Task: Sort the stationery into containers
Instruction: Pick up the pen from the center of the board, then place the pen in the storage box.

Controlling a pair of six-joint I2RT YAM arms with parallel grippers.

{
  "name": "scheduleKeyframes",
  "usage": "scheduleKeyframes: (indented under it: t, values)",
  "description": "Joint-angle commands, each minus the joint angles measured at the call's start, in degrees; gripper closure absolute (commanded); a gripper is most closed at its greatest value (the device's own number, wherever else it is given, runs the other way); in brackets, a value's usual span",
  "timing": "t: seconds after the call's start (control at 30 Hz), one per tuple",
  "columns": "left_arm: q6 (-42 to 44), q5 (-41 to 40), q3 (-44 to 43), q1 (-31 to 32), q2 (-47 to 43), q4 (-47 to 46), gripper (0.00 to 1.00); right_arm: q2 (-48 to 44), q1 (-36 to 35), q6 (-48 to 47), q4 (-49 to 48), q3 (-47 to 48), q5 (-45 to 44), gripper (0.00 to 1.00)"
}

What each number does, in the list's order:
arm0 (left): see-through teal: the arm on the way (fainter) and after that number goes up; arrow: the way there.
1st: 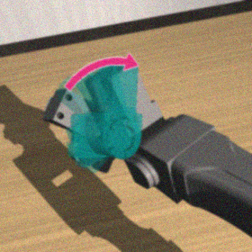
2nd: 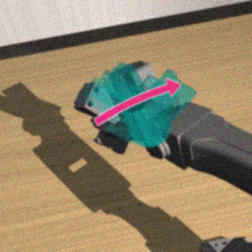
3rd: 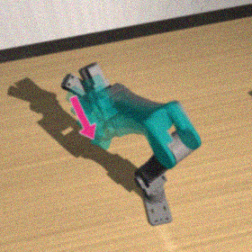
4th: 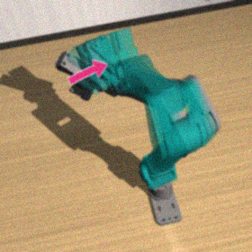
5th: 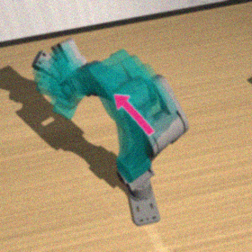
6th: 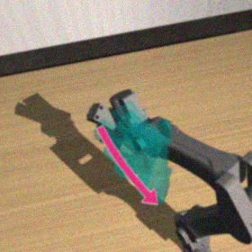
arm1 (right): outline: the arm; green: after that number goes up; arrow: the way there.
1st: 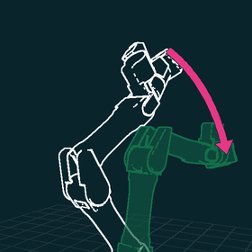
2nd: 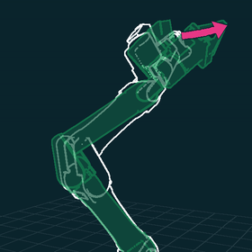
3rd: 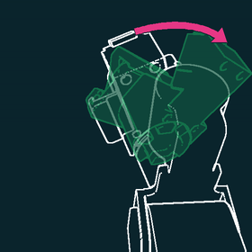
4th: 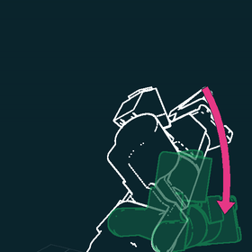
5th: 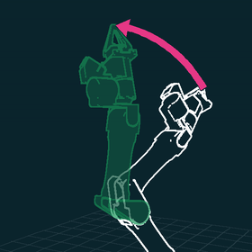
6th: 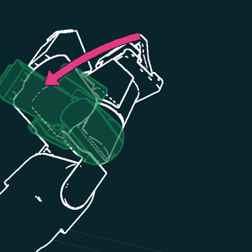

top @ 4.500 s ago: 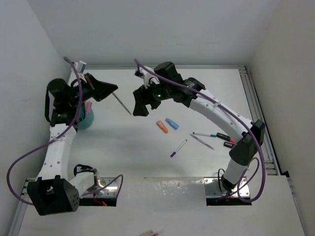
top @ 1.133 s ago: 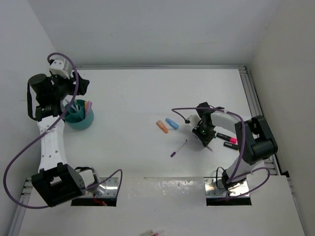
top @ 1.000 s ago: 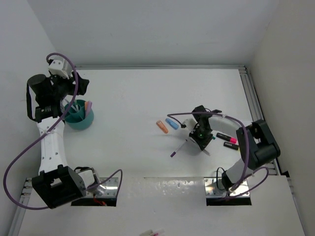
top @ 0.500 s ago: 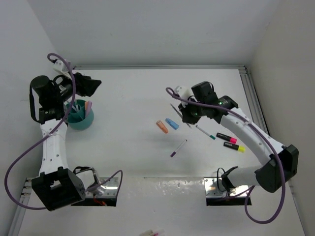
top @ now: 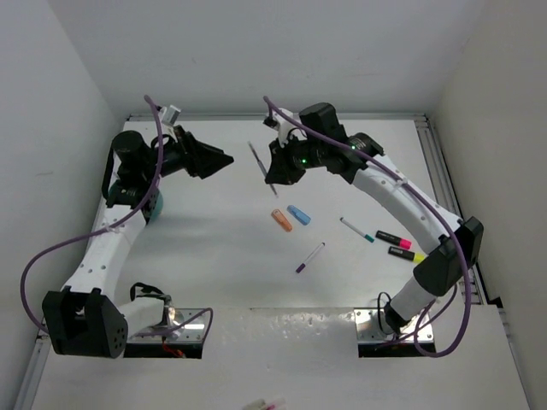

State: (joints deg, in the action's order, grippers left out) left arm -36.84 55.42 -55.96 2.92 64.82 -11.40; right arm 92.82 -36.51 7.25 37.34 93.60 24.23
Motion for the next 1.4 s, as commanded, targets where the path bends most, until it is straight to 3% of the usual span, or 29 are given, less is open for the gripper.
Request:
scheduleKeyframes:
  t: [0.0, 0.27, 0.4, 0.47, 0.5, 0.6, 0.67, 0.73, 0.77, 0.8, 0.87, 0.93, 1.0, 1.07, 1.23, 1.37]
  values:
    - [-2.71, -1.19, -1.43, 0.86, 0.48, -3.63, 0.27, 0.08, -1.89, 1.63, -1.05, 2.46, 1.7, 1.0]
    - [-6.3, -2.24, 1.64, 3.67, 1.89, -8.98, 0.3, 1.75, -5.5, 0.58, -0.34, 3.96, 1.61, 1.0]
    - [-7.46, -2.25, 1.91, 4.02, 2.42, -10.4, 0.42, 3.07, -6.38, 0.23, -0.16, 4.74, 1.44, 1.0]
    - [-7.28, -2.24, 1.82, 4.2, 2.42, -10.4, 0.54, 3.51, -6.99, 0.23, -0.08, 5.27, 1.44, 1.0]
    - [-6.93, -2.07, 1.82, 4.11, 2.42, -10.22, 0.66, 3.86, -7.25, 0.23, -0.08, 5.54, 1.52, 1.0]
    - [-5.97, -1.72, 1.91, 4.03, 1.98, -9.79, 0.82, 4.3, -7.7, 0.23, 0.36, 5.98, 1.26, 1.0]
    - [-5.44, -1.54, 1.91, 3.68, 1.63, -8.91, 1.0, 4.57, -7.7, 0.4, 0.36, 6.15, 0.56, 0.98]
    - [-5.17, -1.28, 1.91, 2.45, 1.02, -7.59, 1.0, 4.66, -7.78, 0.4, 0.89, 6.59, -0.58, 0.79]
    - [-4.48, -1.02, 1.82, 1.83, 0.67, -6.89, 1.0, 4.57, -7.7, -0.03, 1.24, 6.51, -2.06, 0.53]
    - [-3.69, -1.28, 1.82, 0.96, 0.23, -4.62, 1.0, 4.22, -7.52, -0.21, 1.76, 6.51, -3.12, 0.4]
    - [2.27, -3.29, 0.34, -1.94, -1.18, -0.32, 1.0, 4.04, -6.3, -1.0, 2.91, 6.59, -5.06, 0.26]
    - [8.94, -6.45, -2.29, -6.22, -2.23, 9.78, 1.0, 2.99, -4.54, -1.36, 3.53, 4.76, -5.42, 0.24]
    - [21.06, -16.0, -7.74, -9.14, -1.98, 22.31, 1.0, 1.5, -0.77, -0.83, 3.44, 1.34, -4.37, 0.23]
    - [28.65, -26.17, -11.95, -11.17, -1.45, 28.24, 1.0, 0.53, 2.83, -0.3, 3.44, -0.87, -3.23, 0.23]
    - [38.66, -35.81, -12.41, -20.57, 0.39, 26.09, 1.0, -2.1, 6.97, -1.7, 3.35, -7.64, -3.75, 0.23]
    - [43.07, -35.12, -15.48, -28.12, 6.88, 26.69, 1.0, -3.17, 7.33, -1.97, 2.56, -10.8, -4.8, 0.23]
